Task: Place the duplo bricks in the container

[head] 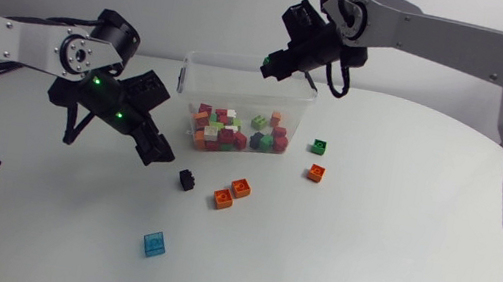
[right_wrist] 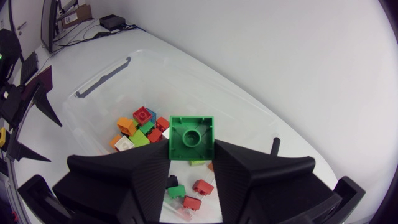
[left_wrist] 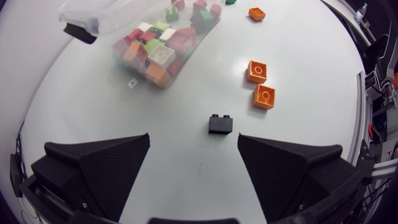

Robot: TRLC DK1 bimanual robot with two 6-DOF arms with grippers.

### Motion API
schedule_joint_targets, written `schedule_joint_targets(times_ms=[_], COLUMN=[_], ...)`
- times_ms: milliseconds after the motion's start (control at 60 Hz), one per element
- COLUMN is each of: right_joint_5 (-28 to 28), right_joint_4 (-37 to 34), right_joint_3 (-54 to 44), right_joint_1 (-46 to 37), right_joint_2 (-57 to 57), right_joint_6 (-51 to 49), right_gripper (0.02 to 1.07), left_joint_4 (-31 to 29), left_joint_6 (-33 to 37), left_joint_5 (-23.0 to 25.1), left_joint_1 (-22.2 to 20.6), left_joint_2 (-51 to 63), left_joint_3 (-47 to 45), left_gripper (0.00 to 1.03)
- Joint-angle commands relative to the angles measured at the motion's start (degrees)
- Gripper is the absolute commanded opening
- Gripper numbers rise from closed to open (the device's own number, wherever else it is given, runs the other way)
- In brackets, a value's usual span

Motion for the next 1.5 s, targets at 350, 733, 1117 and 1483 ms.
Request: schedule_joint_targets(times_ms=[350,733,1117,1483], right_joint_5=[0.68,-1.51,-3.98,-7.05], right_joint_4=[0.43,5.27,6.85,6.85], right_joint_3=[-4.33,-29.11,-45.46,-52.14], right_joint_1=[-1.87,-8.02,-11.18,-12.59], right_joint_2=[-6.04,-24.32,-31.88,-28.80], right_joint_6=[2.18,0.42,-6.08,-16.36], right_gripper=[1.02,1.02,1.02,1.02], left_joint_4=[2.57,5.03,5.38,5.56], left_joint_6=[1.27,0.66,0.66,0.83], left_joint_5=[-0.35,-0.44,-3.52,-4.48], left_joint_1=[-3.15,-6.14,-7.19,-7.90], left_joint_2=[10.24,14.63,16.66,17.97], left_joint_3=[2.12,3.27,3.53,3.09], left_gripper=[0.98,0.96,0.55,0.42])
